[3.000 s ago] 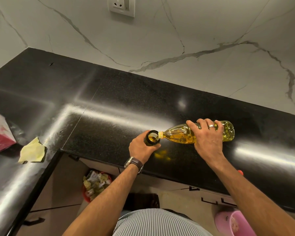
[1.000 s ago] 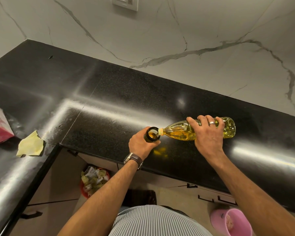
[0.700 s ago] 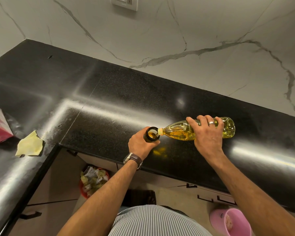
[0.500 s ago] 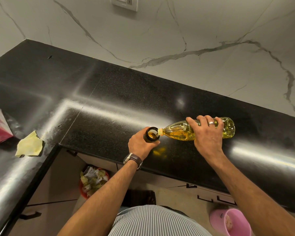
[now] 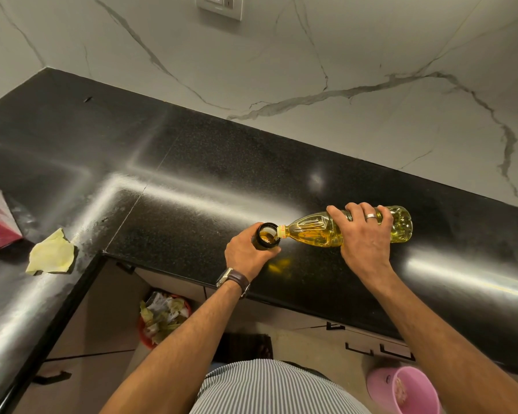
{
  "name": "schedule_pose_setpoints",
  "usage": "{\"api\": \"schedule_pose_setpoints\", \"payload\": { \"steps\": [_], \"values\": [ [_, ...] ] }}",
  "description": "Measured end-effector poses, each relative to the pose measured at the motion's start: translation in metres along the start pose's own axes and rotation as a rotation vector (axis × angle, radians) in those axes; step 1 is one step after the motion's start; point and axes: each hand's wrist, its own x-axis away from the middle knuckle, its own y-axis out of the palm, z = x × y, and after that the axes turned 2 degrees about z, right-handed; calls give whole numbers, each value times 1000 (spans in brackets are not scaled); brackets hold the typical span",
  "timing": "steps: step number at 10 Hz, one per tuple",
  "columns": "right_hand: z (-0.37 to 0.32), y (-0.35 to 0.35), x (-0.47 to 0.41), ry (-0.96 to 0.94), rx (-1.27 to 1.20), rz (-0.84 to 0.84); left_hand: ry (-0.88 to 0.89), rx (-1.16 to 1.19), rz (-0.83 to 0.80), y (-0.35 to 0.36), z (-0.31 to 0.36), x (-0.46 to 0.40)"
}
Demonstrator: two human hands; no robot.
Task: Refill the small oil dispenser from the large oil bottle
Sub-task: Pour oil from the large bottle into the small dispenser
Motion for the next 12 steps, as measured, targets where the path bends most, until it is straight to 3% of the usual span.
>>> {"api": "schedule_pose_setpoints", "payload": {
  "steps": [12],
  "values": [
    [0, -1, 0, -10, 1, 24, 0, 3, 4, 0, 0, 1]
  ]
}}
